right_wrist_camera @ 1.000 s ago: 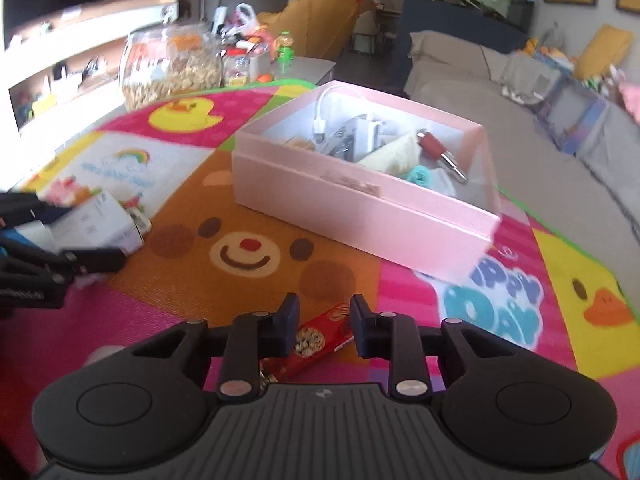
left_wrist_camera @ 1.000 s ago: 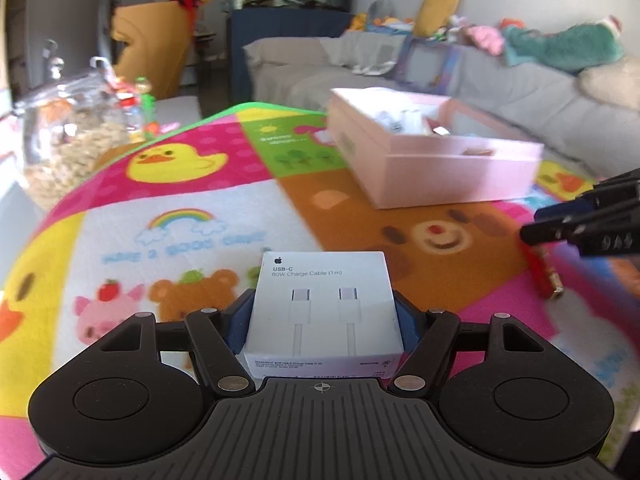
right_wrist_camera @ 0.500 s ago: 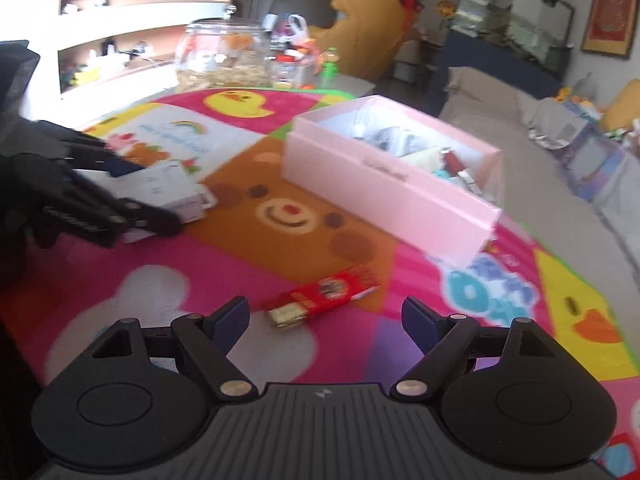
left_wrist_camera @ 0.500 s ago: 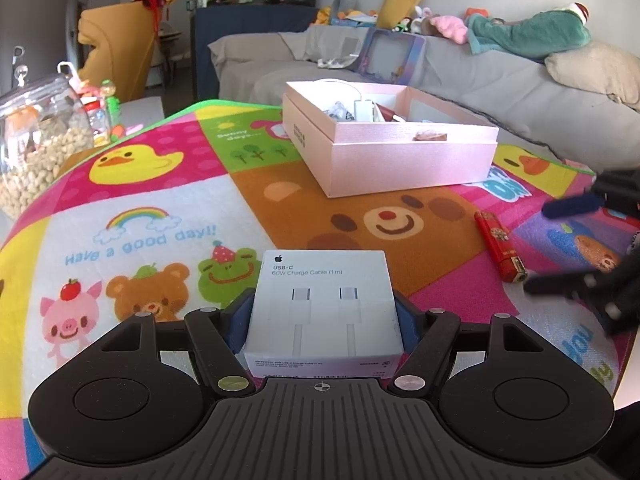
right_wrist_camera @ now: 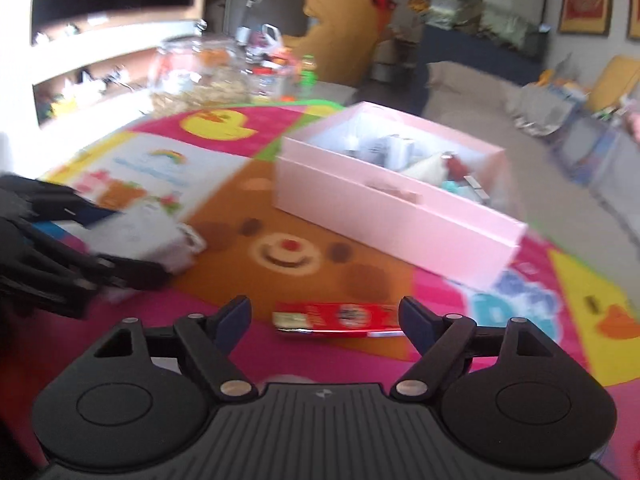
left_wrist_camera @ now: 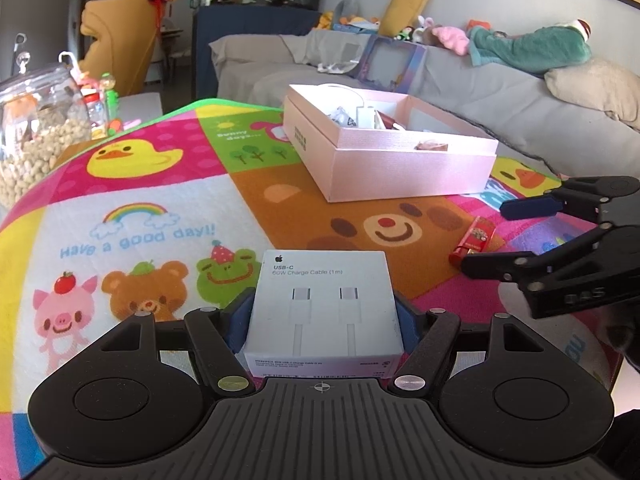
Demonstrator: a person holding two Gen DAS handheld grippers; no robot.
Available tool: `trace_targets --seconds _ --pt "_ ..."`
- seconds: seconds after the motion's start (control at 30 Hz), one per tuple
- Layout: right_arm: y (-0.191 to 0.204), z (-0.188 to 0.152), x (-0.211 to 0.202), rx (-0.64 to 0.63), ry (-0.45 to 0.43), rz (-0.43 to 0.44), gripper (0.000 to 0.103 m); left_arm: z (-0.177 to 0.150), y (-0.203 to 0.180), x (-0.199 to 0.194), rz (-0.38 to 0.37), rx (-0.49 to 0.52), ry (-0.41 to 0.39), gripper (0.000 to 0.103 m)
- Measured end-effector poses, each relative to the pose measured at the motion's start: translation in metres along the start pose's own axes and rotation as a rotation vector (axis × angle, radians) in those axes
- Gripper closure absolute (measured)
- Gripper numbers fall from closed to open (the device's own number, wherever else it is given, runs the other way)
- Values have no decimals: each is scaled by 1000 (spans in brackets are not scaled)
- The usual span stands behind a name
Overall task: Organize rigid objects
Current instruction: 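Lift the cable box with the left tool while the right tool lifts the lighter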
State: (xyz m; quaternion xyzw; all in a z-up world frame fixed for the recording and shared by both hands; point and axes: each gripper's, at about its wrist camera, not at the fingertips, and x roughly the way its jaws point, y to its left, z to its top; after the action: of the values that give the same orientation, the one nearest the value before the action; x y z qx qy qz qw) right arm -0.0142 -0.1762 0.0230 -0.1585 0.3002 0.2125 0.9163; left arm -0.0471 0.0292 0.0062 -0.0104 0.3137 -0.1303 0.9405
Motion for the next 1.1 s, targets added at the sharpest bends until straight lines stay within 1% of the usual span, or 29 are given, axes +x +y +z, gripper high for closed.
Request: trace_targets --seconds 0.03,0.07,0.1,0.23,0.27,0.33,0.37,0.4,0.5,0.57,0.63,0.67,0.73,0.77,0.87,0.93,1.0,1.03,1.1 --pt "-2 -2 3 -21 12 -13 21 0 0 0 0 0 0 28" --pt "-6 -3 7 -37 21 -9 21 0 0 0 1 1 0 28" --pt "-10 -3 8 -31 12 3 18 0 0 1 2 3 1 28" --pt "-32 3 23 90 62 106 18 -1 -1 1 7 8 1 28" --pt "-36 4 27 122 69 125 15 -1 -1 1 7 9 1 28" --pt "-37 4 29 138 68 124 15 -1 -1 1 7 8 1 28" --pt "-34 4 27 129 71 114 17 -1 -1 1 7 7 0 28" --pt "-30 3 25 113 69 103 21 -1 -1 1 7 6 -1 28" --pt "-23 1 15 82 77 88 21 -1 -1 -1 7 -2 -8 28" --pt "-24 1 5 98 78 84 21 -1 -2 -2 14 3 -10 28" --pt "-28 3 -10 118 48 75 21 0 -3 -4 12 2 -15 29" --pt "-31 7 -20 125 20 68 21 4 -2 -7 -10 -15 -23 29" --pt "-40 20 -46 139 -67 48 21 21 -3 -14 -80 -49 -63 29" --pt "-45 30 -59 145 -121 33 21 35 -6 -20 -104 -49 -102 29" --pt "-61 63 -93 173 -279 -47 21 90 -22 -34 -128 17 -238 29" --pt "-74 88 -107 201 -371 -108 21 130 -30 -34 -144 41 -279 28" --pt "-90 112 -112 239 -430 -154 21 166 -36 -22 -172 43 -282 28" --pt "-98 122 -110 254 -442 -166 21 180 -37 -11 -181 36 -272 28" --pt "-113 140 -100 284 -443 -185 21 198 -38 16 -190 -18 -237 28"
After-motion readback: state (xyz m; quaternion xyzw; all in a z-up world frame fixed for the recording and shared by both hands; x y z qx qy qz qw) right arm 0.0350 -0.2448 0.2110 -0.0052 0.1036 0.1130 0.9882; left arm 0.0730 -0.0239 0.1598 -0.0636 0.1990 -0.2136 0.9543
